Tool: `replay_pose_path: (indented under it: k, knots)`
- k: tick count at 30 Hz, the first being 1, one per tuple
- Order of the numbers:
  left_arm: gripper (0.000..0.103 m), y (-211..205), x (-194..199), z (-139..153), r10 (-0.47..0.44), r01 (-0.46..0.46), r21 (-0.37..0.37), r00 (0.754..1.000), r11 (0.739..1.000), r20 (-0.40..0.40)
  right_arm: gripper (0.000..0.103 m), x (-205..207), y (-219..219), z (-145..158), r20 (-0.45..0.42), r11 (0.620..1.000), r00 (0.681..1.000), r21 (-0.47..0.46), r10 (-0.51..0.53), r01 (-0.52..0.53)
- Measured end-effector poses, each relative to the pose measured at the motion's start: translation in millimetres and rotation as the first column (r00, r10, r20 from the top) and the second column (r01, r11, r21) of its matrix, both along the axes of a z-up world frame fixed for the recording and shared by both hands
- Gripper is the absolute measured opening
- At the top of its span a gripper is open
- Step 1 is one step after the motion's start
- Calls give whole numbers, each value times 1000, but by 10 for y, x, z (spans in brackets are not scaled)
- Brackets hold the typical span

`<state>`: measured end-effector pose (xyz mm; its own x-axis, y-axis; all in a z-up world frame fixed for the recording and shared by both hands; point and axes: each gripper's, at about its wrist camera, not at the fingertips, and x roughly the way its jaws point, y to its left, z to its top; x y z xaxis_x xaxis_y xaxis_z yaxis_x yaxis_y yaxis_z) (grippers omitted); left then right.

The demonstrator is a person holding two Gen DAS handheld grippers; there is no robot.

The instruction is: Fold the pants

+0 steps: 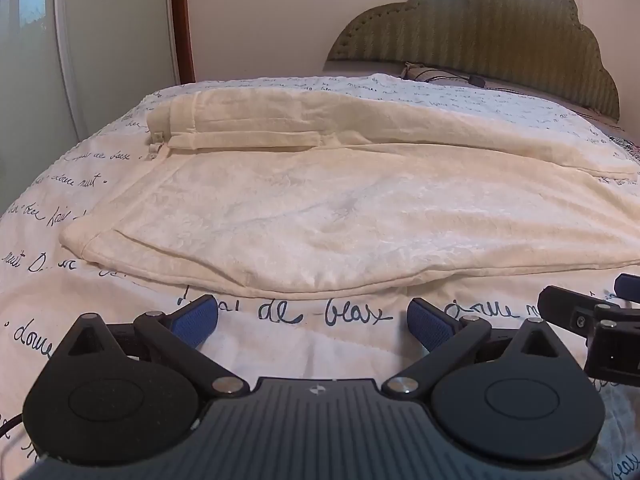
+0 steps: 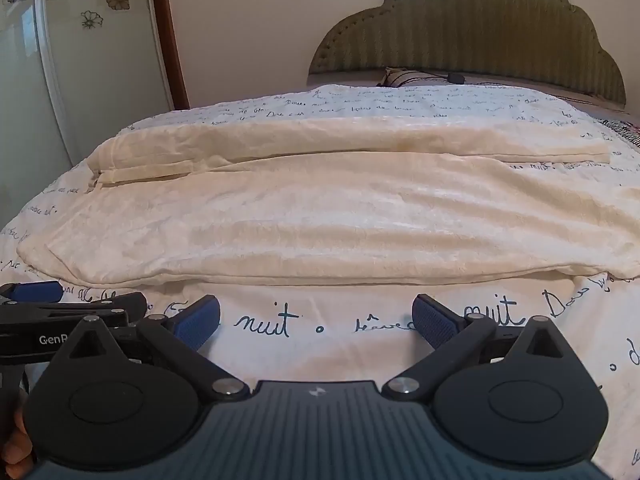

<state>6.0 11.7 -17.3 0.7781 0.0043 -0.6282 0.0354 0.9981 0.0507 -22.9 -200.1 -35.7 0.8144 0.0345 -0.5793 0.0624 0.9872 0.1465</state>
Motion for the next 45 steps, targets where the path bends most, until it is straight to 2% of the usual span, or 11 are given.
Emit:
replay_pose_path:
  k: [45]
  knots:
    - [103,-25,-10,-58,-15,15,29,1000,999,6,103,9,56,-55,-13,1000,1000,-18,13,-13]
